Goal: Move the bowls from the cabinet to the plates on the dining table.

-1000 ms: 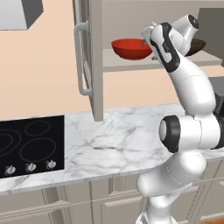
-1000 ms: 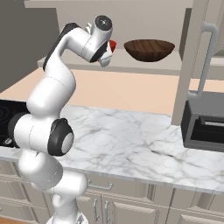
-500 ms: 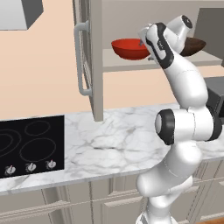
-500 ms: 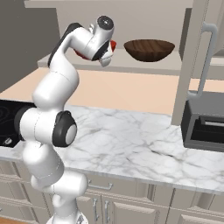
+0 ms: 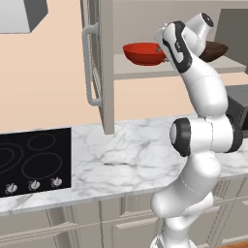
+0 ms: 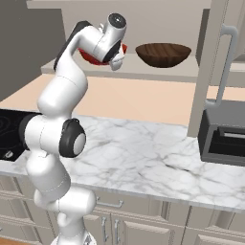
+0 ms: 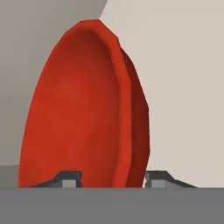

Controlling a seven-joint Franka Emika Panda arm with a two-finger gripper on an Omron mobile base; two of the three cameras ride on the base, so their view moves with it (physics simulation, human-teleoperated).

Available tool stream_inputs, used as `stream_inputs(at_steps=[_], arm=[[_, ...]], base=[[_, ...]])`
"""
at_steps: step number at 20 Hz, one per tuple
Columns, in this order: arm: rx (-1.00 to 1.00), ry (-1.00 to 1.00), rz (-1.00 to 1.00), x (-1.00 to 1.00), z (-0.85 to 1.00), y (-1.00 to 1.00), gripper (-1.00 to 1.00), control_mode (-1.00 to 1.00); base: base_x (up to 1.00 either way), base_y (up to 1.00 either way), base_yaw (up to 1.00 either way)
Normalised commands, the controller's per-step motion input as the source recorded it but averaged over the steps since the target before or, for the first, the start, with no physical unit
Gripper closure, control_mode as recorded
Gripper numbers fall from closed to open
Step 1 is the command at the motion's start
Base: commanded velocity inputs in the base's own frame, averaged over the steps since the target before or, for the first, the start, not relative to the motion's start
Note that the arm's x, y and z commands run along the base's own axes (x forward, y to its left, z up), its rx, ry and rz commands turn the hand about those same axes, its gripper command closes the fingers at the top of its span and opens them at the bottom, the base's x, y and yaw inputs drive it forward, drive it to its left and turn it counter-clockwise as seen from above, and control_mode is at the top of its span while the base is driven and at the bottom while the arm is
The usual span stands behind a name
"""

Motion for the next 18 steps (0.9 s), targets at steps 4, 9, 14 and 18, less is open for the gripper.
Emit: stream_inputs(at_steps=[4, 9, 14, 18], arm=[[0.00, 0.01, 0.00, 0.00, 0.00, 0.00, 1.00, -1.00], [0.00, 0.03, 0.00, -0.01, 0.00, 0.01, 1.00, -1.00], [0.00, 0.00, -0.01, -0.30, 0.00, 0.00, 1.00, -1.00], [0.00, 0.00, -0.03, -0.58, 0.06, 0.00, 1.00, -1.00]], base=[[0.00, 0.00, 0.00], [0.00, 0.00, 0.00], [0.00, 0.00, 0.00], [0.00, 0.00, 0.00]])
